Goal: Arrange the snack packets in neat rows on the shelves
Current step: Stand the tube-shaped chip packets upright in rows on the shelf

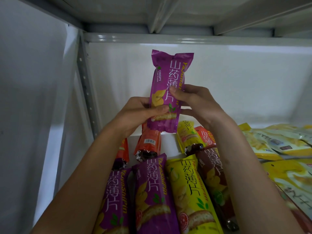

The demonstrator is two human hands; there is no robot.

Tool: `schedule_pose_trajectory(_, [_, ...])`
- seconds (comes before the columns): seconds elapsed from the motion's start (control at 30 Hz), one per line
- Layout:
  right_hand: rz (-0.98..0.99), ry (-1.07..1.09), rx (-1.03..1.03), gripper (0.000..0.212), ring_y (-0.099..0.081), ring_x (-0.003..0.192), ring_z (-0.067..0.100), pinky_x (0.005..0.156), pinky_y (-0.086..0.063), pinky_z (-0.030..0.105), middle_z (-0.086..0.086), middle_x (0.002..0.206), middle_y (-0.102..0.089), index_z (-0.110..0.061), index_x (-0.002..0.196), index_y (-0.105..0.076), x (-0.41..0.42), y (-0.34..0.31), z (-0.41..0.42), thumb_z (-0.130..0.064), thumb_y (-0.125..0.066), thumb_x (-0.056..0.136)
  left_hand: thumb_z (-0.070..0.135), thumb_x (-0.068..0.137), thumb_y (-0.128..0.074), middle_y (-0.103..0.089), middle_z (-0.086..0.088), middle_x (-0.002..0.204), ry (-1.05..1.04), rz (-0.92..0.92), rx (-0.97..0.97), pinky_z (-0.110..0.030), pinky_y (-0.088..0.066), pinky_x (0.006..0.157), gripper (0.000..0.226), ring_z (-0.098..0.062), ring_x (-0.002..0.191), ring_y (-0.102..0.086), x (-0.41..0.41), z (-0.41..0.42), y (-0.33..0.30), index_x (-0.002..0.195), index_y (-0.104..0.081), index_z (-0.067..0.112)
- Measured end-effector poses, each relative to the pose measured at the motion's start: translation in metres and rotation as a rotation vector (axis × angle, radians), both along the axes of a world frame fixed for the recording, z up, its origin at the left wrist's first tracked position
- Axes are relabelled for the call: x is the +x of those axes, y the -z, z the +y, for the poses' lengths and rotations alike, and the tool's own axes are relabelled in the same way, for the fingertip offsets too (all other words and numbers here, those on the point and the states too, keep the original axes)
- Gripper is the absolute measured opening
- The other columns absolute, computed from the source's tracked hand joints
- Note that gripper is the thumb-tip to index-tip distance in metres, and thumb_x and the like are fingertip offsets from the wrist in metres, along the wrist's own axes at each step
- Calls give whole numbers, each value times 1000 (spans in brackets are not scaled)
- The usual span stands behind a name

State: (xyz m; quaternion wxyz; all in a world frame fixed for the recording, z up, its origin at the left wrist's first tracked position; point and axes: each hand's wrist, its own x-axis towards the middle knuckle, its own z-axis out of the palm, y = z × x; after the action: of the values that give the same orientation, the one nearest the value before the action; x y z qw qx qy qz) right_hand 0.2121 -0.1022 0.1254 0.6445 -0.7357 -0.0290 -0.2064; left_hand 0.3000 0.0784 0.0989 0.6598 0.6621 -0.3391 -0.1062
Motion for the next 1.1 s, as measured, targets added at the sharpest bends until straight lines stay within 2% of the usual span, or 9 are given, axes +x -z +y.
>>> schedule_pose_trajectory(0.1, [153, -119, -118, 31, -76, 104, 21, 90, -60, 36, 3, 115, -78, -17, 125, -71, -1, 5, -5, -26, -73, 96, 29, 74, -83, -79, -10, 115, -24, -15, -26, -42, -60, 96, 54, -28, 107, -76, 2, -2, 2, 123, -74, 7])
schedule_pose_trajectory(0.33, [226, -38, -127, 32, -78, 92, 20, 69, -60, 25, 7, 108, -80, -11, 121, -73, 4, 9, -8, -29, -76, 94, 21, 87, -77, -77, -6, 122, 88, 22, 41, -32, -60, 96, 45, -22, 113, -74, 5, -1, 4, 130, -69, 10])
schedule_pose_trajectory(0.47, [264, 105, -158, 49, -79, 87, 27, 84, -65, 43, 12, 107, -78, -6, 125, -68, 9, 14, -10, -36, -82, 88, 7, 92, -76, -78, -10, 116, 13, -25, 115, -35, -59, 98, 37, -25, 110, -75, 11, -3, 7, 128, -70, 9])
schedule_pose_trajectory(0.57, [277, 251, -262, 74, -79, 81, 31, 84, -64, 49, 13, 111, -71, -5, 144, -47, 13, 17, -11, -35, -83, 87, 15, 91, -80, -78, -9, 115, -86, -70, 227, -33, -61, 94, 58, -17, 100, -77, 7, -11, 8, 143, -56, 10])
schedule_pose_trajectory(0.63, [311, 289, -333, 75, -78, 80, 34, 85, -63, 50, 13, 113, -68, -7, 147, -40, 15, 20, -11, -36, -79, 90, 22, 92, -80, -79, -3, 105, -119, -139, 300, -30, -62, 88, 42, -12, 90, -77, 7, -14, 10, 129, -61, 24])
schedule_pose_trajectory(0.7, [357, 304, -410, 68, -76, 85, 33, 87, -62, 48, 13, 115, -67, -10, 141, -41, 17, 23, -10, -39, -76, 91, 31, 93, -78, -79, 0, 99, -113, -225, 390, -26, -60, 78, 27, -12, 88, -77, 8, -14, 14, 118, -70, 25])
schedule_pose_trajectory(0.8, [416, 318, -616, 51, -62, 98, 26, 75, -49, 35, 9, 116, -60, -10, 129, -46, 16, 26, -4, -39, -71, 95, 48, 88, -79, -80, 3, 99, -119, -316, 543, -31, -58, 84, 37, -13, 94, -76, 14, -13, 21, 116, -76, 23])
schedule_pose_trajectory(0.97, [504, 242, -835, 34, -57, 88, 26, 56, -40, 26, 9, 106, -56, -9, 122, -57, 17, 30, 8, -36, -60, 102, 46, 97, -69, -76, -5, 91, -131, -410, 732, -35, -53, 76, 33, -18, 83, -71, 23, -12, 28, 101, -77, 14])
schedule_pose_trajectory(1.1, [545, 184, -955, 31, -59, 77, 26, 55, -42, 26, 10, 95, -64, -16, 77, -50, 15, 32, 13, -29, -54, 105, 54, 99, -62, -69, -9, 84, -113, -469, 910, -35, -45, 69, 46, -22, 74, -63, 24, -14, 35, 96, -73, 9])
